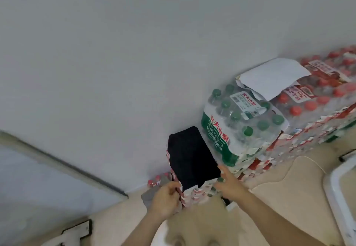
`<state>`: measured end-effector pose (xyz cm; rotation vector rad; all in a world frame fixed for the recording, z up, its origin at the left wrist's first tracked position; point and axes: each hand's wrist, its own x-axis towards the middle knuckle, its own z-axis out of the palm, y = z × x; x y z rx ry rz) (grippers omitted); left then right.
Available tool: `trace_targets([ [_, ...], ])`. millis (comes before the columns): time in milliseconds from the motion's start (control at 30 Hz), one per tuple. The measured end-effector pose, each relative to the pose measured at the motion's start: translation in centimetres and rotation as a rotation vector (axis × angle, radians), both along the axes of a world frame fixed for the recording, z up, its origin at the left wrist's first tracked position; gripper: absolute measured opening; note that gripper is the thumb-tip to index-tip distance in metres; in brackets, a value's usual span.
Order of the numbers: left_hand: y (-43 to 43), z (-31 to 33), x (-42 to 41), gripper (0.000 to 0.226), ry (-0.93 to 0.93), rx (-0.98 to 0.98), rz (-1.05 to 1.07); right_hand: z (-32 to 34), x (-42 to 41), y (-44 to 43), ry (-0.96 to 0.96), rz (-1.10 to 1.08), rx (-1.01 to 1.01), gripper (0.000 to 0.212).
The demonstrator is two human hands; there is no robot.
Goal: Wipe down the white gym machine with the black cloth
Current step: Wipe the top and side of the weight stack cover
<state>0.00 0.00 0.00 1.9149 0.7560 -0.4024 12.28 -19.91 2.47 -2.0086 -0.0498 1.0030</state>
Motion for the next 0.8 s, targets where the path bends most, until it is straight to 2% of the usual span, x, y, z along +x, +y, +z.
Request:
trace_targets([
  [100,1.2,-4.0,3.1,0.032,0.033,-0.091,0.024,-3.3,1.8,1.7,0.014,-0.104,-0.002,0.075],
  [300,1.4,-7.7,7.1,0.035,0.103,-0.116,0.057,-8.9,3.0,4.9,-0.139,-0.196,0.025,0.074],
  [400,1.4,-7.6,8.1,0.030,0.104,0.000,0.008,-10.5,2.7,5.8,-0.248,-0.237,-0.242,0.067],
  [467,1.8,-6.6,8.7,0.031,0.103,0.087,-0.068,-10.5,2.3,5.9,-0.286,-0.282,-0.418,0.052],
  [500,2.0,-6.2,9.0,0.030,0.103,0.105,-0.068,-10.2,2.3,5.9,-0.312,-0.329,-0.429,0.042],
  [567,2.4,-4.5,9.7,0.027,0.102,0.067,-0.041,-9.0,2.4,5.7,-0.317,-0.466,-0.366,0.025],
  [633,2.9,-2.7,10.2,0.026,0.056,0.072,-0.134,-7.2,2.7,4.8,-0.149,-0.682,-0.157,0.024],
  [733,3.5,0.0,10.7,0.028,-0.017,0.179,-0.495,-3.6,2.6,2.6,0.138,-0.965,0.202,0.031],
  [800,3.2,2.2,11.3,0.026,-0.069,0.249,-0.696,-1.2,1.9,0.8,0.127,-1.002,0.276,0.034],
])
